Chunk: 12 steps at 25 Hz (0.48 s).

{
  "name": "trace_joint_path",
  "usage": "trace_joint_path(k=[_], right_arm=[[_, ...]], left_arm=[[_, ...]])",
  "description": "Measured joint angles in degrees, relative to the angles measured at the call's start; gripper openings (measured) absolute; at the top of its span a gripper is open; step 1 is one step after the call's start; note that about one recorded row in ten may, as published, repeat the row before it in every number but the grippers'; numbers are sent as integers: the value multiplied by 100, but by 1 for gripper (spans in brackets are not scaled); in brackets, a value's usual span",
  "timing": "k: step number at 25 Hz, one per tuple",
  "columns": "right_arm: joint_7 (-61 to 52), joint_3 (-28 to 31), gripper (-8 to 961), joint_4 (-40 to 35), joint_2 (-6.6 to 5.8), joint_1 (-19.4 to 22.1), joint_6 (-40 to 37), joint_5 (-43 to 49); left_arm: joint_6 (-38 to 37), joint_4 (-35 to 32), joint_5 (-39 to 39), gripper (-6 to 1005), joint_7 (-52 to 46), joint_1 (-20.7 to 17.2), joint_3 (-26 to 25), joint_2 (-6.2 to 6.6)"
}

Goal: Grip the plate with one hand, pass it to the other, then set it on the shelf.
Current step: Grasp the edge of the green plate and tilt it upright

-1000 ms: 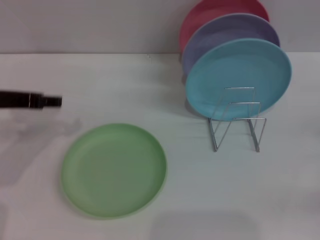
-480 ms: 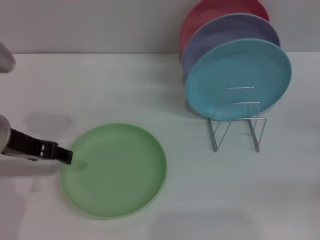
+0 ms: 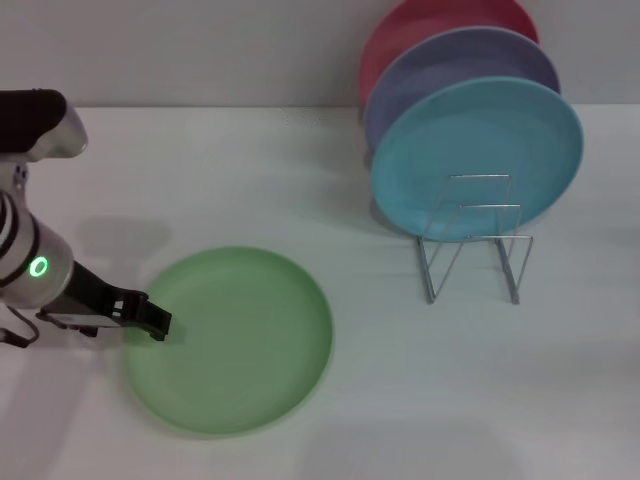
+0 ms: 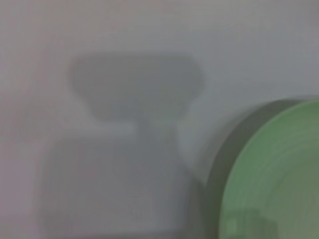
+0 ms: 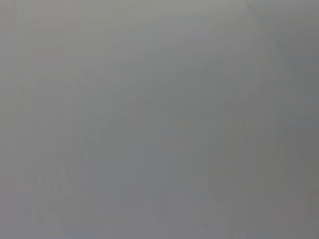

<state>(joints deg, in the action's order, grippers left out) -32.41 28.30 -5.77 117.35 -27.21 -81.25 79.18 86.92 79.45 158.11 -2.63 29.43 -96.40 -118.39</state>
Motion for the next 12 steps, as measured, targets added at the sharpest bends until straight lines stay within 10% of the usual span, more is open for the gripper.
trace_joint_path(k=[12], right_arm=[[-12, 0, 542, -74, -54, -71, 0, -9]], left_arm=[[-286, -565, 10, 778, -180, 245, 8, 3]])
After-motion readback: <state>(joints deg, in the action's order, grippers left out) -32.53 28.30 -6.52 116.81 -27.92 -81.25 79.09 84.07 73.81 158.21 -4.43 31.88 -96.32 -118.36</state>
